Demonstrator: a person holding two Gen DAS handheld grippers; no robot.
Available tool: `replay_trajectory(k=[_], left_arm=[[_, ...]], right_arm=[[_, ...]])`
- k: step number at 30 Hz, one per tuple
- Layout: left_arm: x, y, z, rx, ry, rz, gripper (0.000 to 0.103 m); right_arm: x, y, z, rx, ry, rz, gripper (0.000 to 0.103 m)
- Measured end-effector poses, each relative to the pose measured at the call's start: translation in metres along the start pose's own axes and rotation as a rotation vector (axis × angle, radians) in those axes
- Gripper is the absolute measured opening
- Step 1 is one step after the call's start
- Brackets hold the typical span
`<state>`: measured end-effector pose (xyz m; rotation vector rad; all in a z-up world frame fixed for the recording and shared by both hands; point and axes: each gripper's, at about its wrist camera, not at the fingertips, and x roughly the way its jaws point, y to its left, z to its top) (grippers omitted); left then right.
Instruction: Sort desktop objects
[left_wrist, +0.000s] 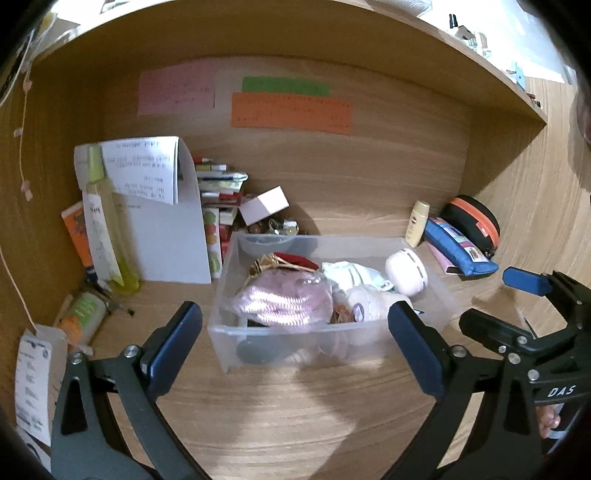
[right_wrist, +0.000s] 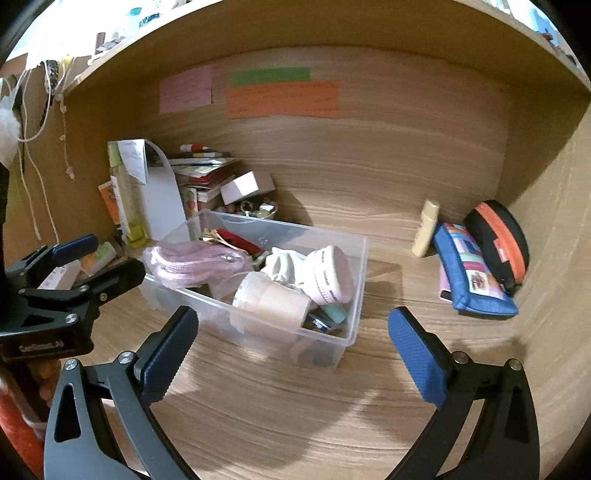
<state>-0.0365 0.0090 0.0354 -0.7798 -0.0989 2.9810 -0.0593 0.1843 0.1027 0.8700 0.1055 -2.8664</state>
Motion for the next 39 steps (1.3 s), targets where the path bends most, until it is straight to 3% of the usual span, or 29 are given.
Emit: replay_trajectory(k=[6, 16, 39], left_arm=[[0.004, 0.000, -0.008, -0.021, 0.025, 0.025, 0.102], [0.007, -0.011, -0.016, 0.025, 0.032, 0.060, 0.102], [0.013, -0.011, -0.018, 0.021, 0.049, 0.066, 0.102]], right_arm=[[-0.002, 0.002, -0.008, -0.004, -0.008, -0.018, 0.103], [-0.007, 0.001, -0.011, -0.001, -0.016, -0.037, 0.103], [-0.004, -0.001, -0.015, -0.003, 0.002, -0.040, 0.103]])
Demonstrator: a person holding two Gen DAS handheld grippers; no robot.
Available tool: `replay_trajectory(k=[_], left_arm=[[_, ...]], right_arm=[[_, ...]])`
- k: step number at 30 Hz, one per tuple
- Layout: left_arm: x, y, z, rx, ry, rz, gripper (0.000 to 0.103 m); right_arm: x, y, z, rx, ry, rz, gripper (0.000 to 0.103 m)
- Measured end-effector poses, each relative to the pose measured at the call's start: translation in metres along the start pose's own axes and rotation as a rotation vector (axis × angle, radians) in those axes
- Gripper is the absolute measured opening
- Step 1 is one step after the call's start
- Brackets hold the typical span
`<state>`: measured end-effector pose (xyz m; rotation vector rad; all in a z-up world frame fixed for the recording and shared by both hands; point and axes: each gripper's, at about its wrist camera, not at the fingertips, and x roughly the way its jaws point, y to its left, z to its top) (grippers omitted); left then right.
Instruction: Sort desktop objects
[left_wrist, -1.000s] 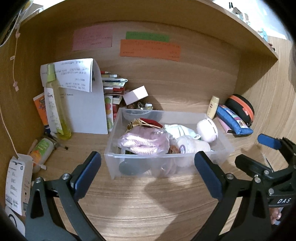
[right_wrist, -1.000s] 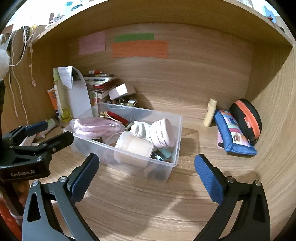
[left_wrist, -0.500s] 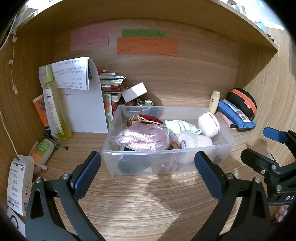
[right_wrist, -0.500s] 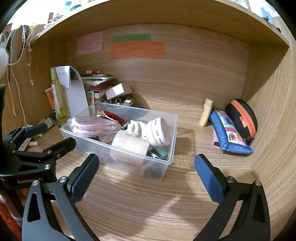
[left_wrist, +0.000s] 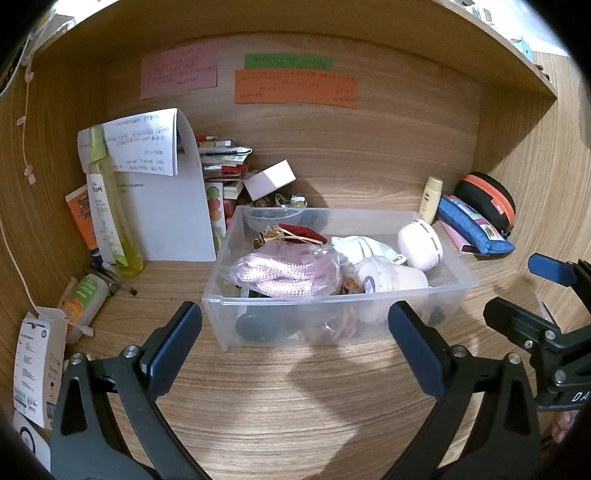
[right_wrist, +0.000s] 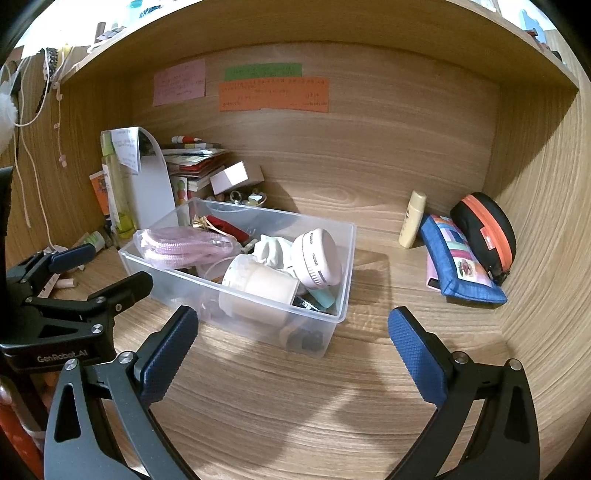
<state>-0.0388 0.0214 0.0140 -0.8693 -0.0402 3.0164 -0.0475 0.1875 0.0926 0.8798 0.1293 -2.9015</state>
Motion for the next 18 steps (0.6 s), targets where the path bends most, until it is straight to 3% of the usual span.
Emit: replay_trajectory(k=[18], left_arm=[[0.0093, 0.0019, -0.0001, -0.035, 0.064, -0.058, 0.102]], right_arm=[[0.0002, -0.0028, -0.0019, 0.006, 0.003, 0.005, 0.103]])
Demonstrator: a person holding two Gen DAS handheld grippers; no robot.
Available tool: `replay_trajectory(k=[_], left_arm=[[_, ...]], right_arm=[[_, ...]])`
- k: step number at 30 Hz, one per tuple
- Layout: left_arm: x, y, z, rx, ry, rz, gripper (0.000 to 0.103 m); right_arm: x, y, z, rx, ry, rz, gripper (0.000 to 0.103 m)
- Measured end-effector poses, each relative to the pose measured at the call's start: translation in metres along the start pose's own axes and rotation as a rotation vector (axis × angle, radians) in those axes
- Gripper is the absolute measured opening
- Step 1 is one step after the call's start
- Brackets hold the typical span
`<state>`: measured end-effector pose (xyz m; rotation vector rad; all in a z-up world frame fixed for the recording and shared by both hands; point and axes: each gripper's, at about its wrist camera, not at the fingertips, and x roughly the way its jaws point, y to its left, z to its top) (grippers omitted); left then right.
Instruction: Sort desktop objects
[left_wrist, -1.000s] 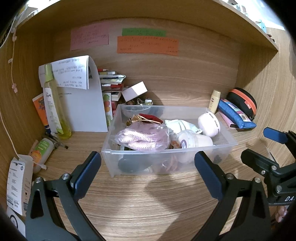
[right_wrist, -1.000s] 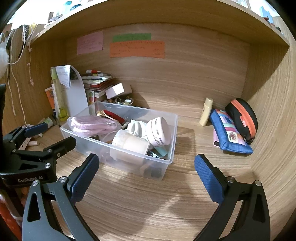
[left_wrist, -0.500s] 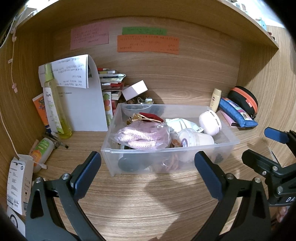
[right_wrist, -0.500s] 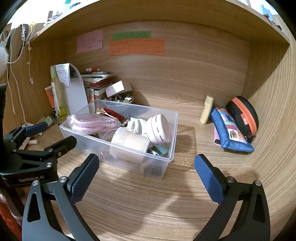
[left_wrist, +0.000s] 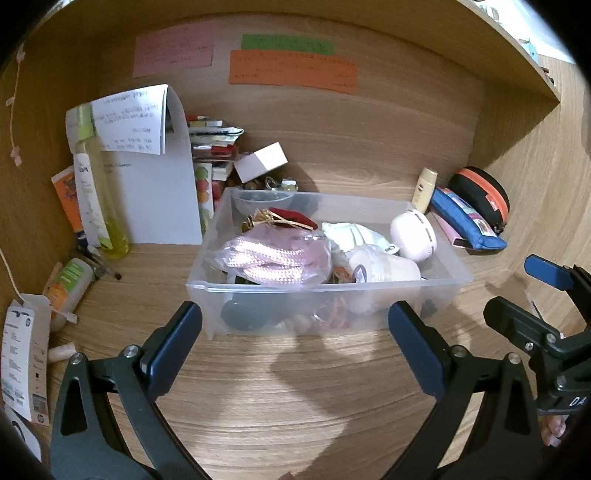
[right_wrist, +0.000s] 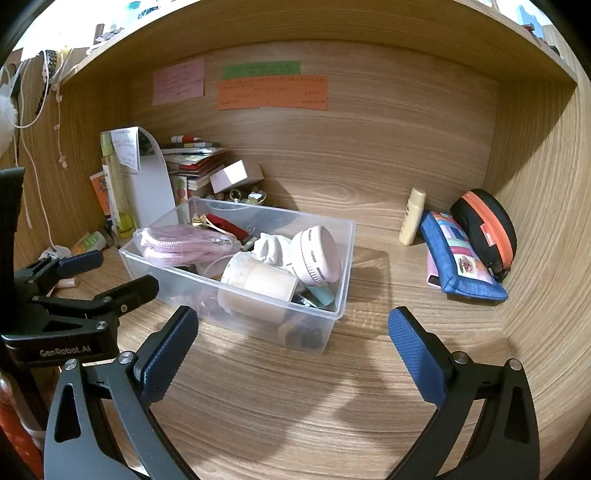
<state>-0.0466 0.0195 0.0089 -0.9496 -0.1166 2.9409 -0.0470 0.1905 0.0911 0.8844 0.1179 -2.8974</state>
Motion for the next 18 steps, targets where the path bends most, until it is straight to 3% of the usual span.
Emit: replay_trajectory(k=[18], left_arm=[[-0.0003, 0.0044, -0.0025, 0.003, -0.029, 0.039, 0.102]], right_arm=[[-0.0016, -0.0001, 0.0015, 0.002, -0.005, 0.000, 0.103]])
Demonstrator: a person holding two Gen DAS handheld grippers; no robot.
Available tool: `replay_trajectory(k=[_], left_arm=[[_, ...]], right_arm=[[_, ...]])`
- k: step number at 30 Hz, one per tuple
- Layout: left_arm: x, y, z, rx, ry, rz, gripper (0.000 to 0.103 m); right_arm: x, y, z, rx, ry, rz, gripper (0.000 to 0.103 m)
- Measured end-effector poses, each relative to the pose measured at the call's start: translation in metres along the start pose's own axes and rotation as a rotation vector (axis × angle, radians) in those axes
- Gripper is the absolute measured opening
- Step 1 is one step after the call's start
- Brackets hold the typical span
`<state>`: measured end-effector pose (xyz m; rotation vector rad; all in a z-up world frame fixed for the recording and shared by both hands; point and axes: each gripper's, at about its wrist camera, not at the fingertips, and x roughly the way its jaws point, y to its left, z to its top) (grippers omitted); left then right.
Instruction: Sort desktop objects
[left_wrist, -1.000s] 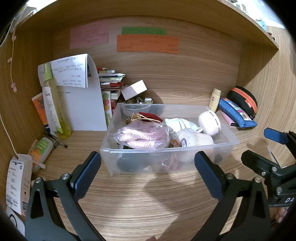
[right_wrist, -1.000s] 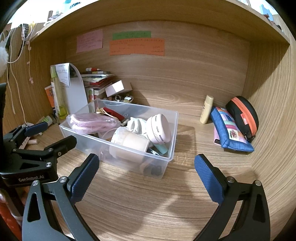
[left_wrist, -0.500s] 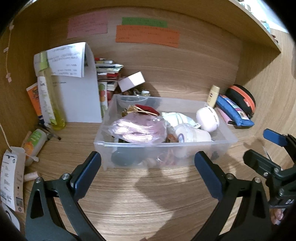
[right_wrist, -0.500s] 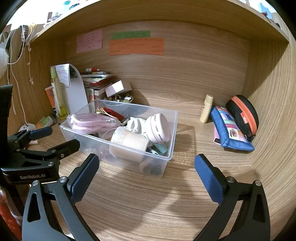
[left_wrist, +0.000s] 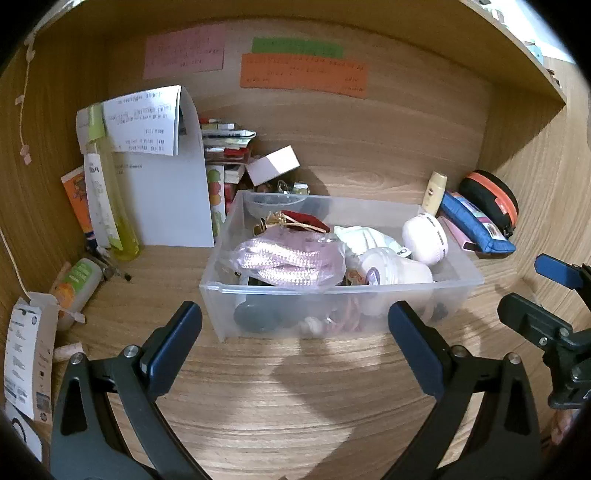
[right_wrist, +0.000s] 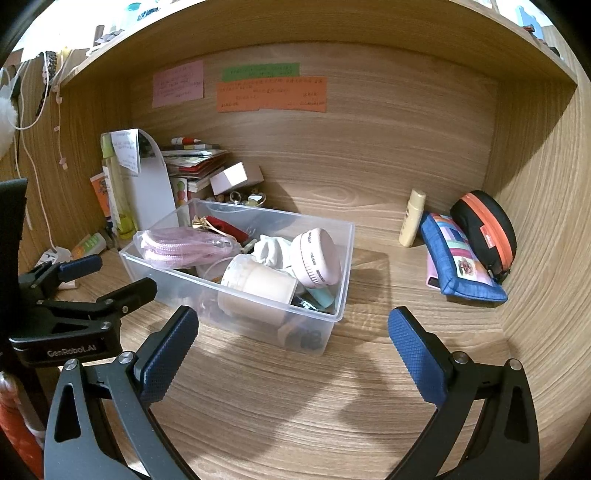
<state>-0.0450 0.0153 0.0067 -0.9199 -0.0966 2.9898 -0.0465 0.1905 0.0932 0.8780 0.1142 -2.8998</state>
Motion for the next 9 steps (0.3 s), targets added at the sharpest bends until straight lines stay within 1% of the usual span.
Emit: replay_trajectory(k=[3, 6, 9], left_arm=[[-0.0037, -0.0011, 0.0004, 0.011, -0.027, 0.009, 0.102], [-0.0039, -0.0007, 0.0011, 0.008, -0.019, 0.018, 0.102], [-0.0038, 0.0009, 0.0019, 0.000, -0.013, 0.010, 0.102]], right_arm=[[0.0000, 0.0008, 0.0004, -0.002, 0.000, -0.001, 0.103], [-0.0002, 0.0014, 0.0007, -0.005, 0.000, 0.000, 0.103], [0.0001, 0.0016, 0.0006, -0.007, 0.000, -0.001, 0.103]])
